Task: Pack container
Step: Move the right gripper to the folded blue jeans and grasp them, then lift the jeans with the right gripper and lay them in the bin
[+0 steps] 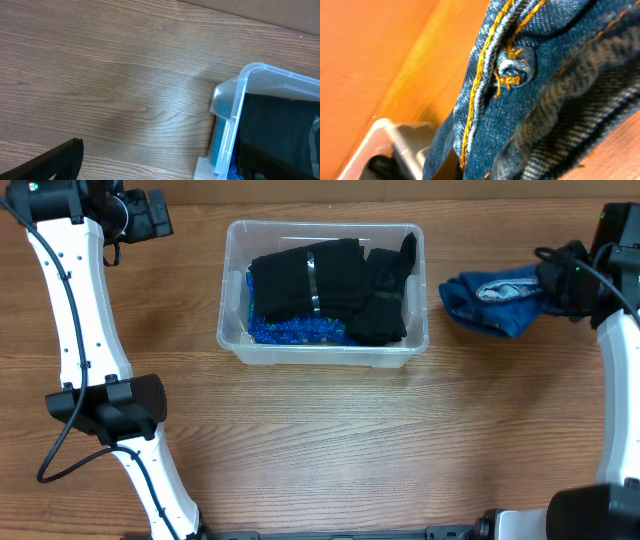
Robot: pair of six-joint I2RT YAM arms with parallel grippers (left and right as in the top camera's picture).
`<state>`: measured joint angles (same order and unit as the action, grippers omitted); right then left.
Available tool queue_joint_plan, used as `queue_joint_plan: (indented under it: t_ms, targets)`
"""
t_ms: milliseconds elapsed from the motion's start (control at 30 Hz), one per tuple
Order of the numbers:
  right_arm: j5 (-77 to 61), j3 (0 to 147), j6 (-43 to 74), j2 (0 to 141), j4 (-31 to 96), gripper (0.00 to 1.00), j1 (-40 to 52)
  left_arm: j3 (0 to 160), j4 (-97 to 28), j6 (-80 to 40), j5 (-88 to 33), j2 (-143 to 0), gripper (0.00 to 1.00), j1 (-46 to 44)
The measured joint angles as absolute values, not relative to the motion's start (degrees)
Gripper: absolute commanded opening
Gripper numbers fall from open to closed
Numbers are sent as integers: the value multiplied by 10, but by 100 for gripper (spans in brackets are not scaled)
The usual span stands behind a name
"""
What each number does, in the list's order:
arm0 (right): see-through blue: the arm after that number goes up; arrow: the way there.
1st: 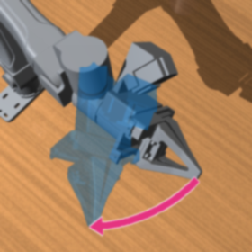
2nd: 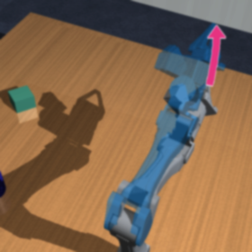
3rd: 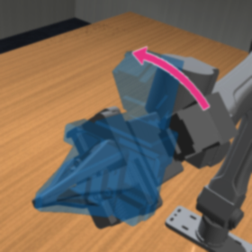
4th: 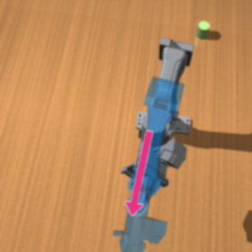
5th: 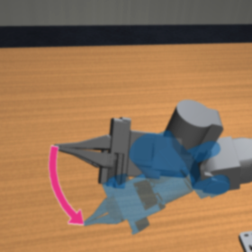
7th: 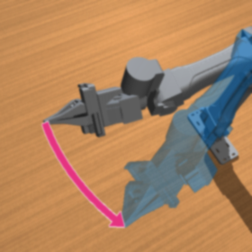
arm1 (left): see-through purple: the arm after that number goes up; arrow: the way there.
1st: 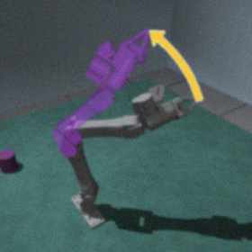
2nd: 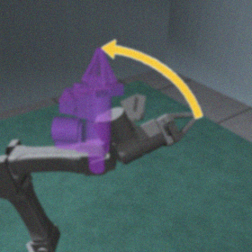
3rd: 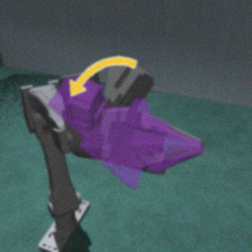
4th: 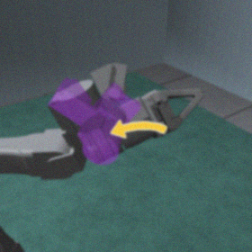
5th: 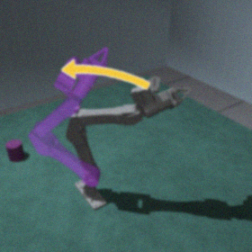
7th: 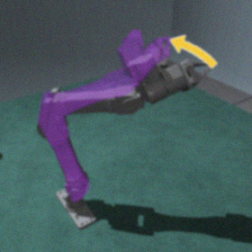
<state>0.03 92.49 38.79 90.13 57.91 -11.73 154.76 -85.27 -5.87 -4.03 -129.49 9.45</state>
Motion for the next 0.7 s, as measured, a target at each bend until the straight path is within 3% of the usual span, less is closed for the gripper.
queue_joint_plan:
  t_ms: [200, 400, 700]
  targets:
    - [25, 931, 392, 823, 565, 4, -48, 1548, -853, -59, -40, -1295, 100, 95]
    - [112, 945, 401, 771, 515, 4, 79, 1548, -853, -59, -40, -1295, 100, 95]
    - [274, 946, 525, 874, 414, 4, 305, 1548, -853, -59, -40, -1295, 100, 95]
